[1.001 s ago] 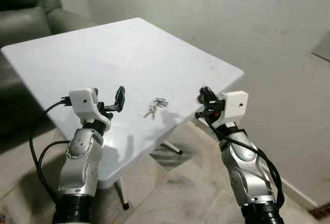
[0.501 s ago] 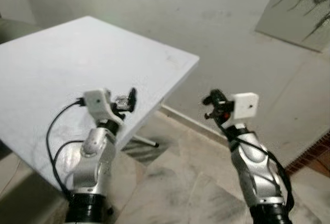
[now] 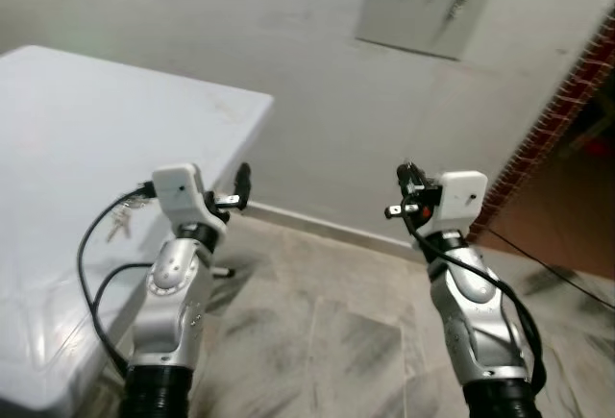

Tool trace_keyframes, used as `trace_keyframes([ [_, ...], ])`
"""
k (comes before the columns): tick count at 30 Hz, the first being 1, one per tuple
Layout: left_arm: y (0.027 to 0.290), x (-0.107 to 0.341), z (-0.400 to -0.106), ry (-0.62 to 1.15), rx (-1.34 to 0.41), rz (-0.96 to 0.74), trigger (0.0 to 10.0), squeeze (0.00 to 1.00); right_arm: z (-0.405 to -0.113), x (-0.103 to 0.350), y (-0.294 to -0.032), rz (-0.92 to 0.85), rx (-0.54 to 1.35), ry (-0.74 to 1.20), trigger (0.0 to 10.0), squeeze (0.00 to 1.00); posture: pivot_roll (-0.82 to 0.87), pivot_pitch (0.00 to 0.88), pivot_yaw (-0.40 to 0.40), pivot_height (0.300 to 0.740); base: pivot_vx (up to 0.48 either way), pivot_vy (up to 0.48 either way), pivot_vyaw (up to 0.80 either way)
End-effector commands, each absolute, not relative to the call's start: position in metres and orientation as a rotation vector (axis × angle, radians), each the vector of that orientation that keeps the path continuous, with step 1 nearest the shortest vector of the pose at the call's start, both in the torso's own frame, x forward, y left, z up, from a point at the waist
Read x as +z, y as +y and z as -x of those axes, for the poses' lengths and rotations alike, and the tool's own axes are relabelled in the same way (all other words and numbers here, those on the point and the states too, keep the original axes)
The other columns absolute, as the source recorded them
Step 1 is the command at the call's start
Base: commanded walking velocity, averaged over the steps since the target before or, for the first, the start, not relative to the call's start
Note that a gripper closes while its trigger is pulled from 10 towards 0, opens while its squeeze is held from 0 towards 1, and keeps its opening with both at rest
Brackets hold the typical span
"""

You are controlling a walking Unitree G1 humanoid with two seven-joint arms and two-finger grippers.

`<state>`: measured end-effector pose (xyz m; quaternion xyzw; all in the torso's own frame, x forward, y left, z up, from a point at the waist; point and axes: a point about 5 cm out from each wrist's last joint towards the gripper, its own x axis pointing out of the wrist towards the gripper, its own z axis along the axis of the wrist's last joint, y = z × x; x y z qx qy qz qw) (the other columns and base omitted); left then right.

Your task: Hang keys on a hook

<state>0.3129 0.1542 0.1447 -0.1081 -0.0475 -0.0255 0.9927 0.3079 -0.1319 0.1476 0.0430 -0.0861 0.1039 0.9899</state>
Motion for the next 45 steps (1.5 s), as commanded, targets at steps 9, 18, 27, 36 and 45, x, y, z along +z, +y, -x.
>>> trace_keyframes([
  [9,0.142,0.146,-0.311,-0.084,-0.087,0.242,10.0,0.0,-0.31,0.151,-0.146,-0.075,0.122,-0.18,10.0,0.0,0.06,0.0,-0.049,0.715,0.0,0.0,-0.37],
  [18,0.14,0.142,-0.308,-0.065,-0.082,0.249,10.0,0.0,-0.308,0.146,-0.151,-0.091,0.078,-0.138,10.0,0.0,0.06,0.0,-0.052,0.715,0.0,0.0,0.0],
  [27,0.142,0.14,-0.306,-0.054,-0.086,0.279,10.0,0.0,-0.305,0.146,-0.152,-0.084,0.079,-0.137,10.0,0.0,0.05,0.0,-0.051,0.715,0.168,0.0,0.0],
  [36,0.142,0.139,-0.306,-0.038,-0.052,0.263,10.0,0.0,-0.303,0.146,-0.155,-0.082,0.058,-0.122,10.0,0.0,0.05,0.0,-0.049,0.715,0.125,0.0,0.0],
  [45,0.139,0.146,-0.303,-0.057,-0.191,0.139,10.0,0.0,-0.302,0.153,-0.157,-0.117,0.094,-0.135,10.0,0.0,0.05,0.0,-0.037,0.715,0.0,0.0,0.0],
])
